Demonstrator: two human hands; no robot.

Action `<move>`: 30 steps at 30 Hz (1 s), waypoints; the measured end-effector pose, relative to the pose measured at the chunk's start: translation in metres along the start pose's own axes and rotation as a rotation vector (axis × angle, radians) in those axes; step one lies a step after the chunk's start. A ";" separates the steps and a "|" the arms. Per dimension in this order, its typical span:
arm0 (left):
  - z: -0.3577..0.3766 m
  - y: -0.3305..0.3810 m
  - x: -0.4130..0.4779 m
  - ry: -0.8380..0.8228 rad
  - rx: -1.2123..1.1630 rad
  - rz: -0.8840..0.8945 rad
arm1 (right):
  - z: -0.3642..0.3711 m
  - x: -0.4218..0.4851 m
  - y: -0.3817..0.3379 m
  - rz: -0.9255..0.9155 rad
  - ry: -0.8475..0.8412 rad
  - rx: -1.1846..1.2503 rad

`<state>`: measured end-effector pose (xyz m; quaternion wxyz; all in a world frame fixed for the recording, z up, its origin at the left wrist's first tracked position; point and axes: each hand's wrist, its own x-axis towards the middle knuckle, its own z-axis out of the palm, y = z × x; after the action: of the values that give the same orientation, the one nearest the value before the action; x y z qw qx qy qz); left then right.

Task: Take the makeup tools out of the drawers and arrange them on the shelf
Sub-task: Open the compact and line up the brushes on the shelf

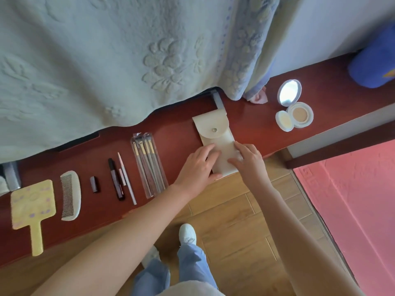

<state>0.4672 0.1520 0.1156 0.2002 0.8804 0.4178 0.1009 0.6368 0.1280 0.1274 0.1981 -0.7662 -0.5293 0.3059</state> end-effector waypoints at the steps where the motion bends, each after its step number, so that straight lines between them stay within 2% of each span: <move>1: -0.002 -0.004 -0.008 0.006 0.013 -0.006 | 0.005 -0.003 -0.004 -0.014 -0.018 0.023; 12: -0.025 -0.039 -0.066 0.061 0.157 -0.138 | 0.045 -0.015 -0.048 -0.172 -0.150 0.085; 24: -0.032 -0.038 -0.070 0.043 0.179 -0.151 | 0.050 -0.018 -0.051 -0.191 -0.148 0.057; 30: -0.041 -0.019 -0.050 0.069 0.185 -0.122 | 0.028 -0.026 -0.047 -0.173 -0.089 -0.004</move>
<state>0.4083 0.1348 0.1435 0.1096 0.8640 0.4849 0.0798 0.5786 0.1198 0.1428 0.1984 -0.7038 -0.6024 0.3201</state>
